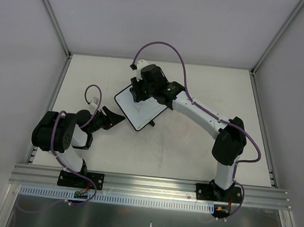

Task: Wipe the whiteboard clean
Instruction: Hold the whiteboard at the whiteboard stand.

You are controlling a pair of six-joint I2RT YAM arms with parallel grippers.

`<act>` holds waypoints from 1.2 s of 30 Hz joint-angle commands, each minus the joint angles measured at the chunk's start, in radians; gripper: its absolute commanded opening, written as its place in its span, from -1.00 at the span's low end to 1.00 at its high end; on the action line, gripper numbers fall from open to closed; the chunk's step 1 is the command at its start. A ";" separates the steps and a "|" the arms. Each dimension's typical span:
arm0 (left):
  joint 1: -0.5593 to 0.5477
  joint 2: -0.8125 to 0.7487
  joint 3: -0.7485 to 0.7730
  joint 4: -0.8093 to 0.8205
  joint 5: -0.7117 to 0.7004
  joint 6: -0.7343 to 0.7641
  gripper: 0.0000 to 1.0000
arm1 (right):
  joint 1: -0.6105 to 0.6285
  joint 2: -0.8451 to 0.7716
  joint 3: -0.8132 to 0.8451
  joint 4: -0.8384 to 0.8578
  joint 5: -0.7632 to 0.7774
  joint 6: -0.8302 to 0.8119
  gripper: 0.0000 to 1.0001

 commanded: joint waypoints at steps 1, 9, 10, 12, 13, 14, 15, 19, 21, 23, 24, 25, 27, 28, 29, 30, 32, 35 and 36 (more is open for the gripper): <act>-0.021 0.047 0.020 0.403 -0.017 -0.015 -0.05 | 0.013 0.019 0.057 0.011 -0.009 -0.020 -1.00; -0.047 -0.040 -0.003 0.403 -0.040 0.030 -0.08 | 0.019 0.057 0.091 0.009 -0.005 -0.024 -1.00; -0.047 -0.043 -0.005 0.403 -0.037 0.025 -0.08 | 0.019 0.063 0.092 0.009 -0.006 -0.023 -1.00; -0.047 -0.046 -0.020 0.402 -0.038 0.020 -0.08 | 0.019 0.068 0.095 0.009 -0.009 -0.021 -1.00; -0.047 -0.046 -0.026 0.400 -0.049 0.020 -0.08 | 0.019 0.073 0.098 0.010 -0.012 -0.021 -1.00; -0.047 -0.046 -0.041 0.394 -0.056 0.020 -0.08 | 0.019 0.074 0.100 0.011 -0.011 -0.021 -1.00; -0.047 -0.045 -0.051 0.393 -0.066 0.022 -0.08 | 0.019 0.077 0.103 0.009 -0.012 -0.021 -1.00; -0.047 -0.054 -0.072 0.394 -0.078 0.034 -0.10 | 0.019 0.079 0.106 0.010 -0.011 -0.023 -1.00; -0.046 -0.069 -0.089 0.382 -0.078 0.034 -0.10 | 0.019 0.077 0.108 0.011 -0.011 -0.026 -1.00; -0.046 -0.124 -0.120 0.338 -0.112 0.049 -0.06 | 0.019 0.074 0.106 0.010 -0.008 -0.027 -0.99; -0.046 -0.164 -0.126 0.297 -0.112 0.059 -0.04 | 0.019 0.071 0.103 0.011 -0.008 -0.029 -0.99; -0.046 -0.184 -0.129 0.279 -0.112 0.074 -0.03 | 0.019 0.070 0.101 0.011 -0.006 -0.030 -0.99; -0.046 -0.242 -0.140 0.264 -0.089 0.085 0.06 | 0.018 0.068 0.097 0.009 -0.005 -0.032 -0.99; -0.046 -0.261 -0.140 0.255 -0.080 0.091 0.09 | 0.018 0.068 0.095 0.010 -0.006 -0.032 -0.99; -0.046 -0.282 -0.138 0.246 -0.074 0.096 0.11 | 0.018 0.070 0.095 0.009 -0.006 -0.032 -0.99; -0.046 -0.299 -0.135 0.236 -0.061 0.099 0.13 | 0.018 0.070 0.095 0.010 -0.008 -0.030 -0.99; -0.046 -0.348 -0.111 0.174 -0.050 0.111 0.12 | 0.018 0.071 0.095 0.011 -0.012 -0.024 -0.99; -0.047 -0.381 -0.075 0.106 -0.047 0.129 0.13 | 0.018 0.071 0.101 0.011 -0.015 -0.021 -0.99; -0.047 -0.382 -0.068 0.100 -0.047 0.131 0.13 | 0.018 0.071 0.103 0.011 -0.017 -0.020 -0.99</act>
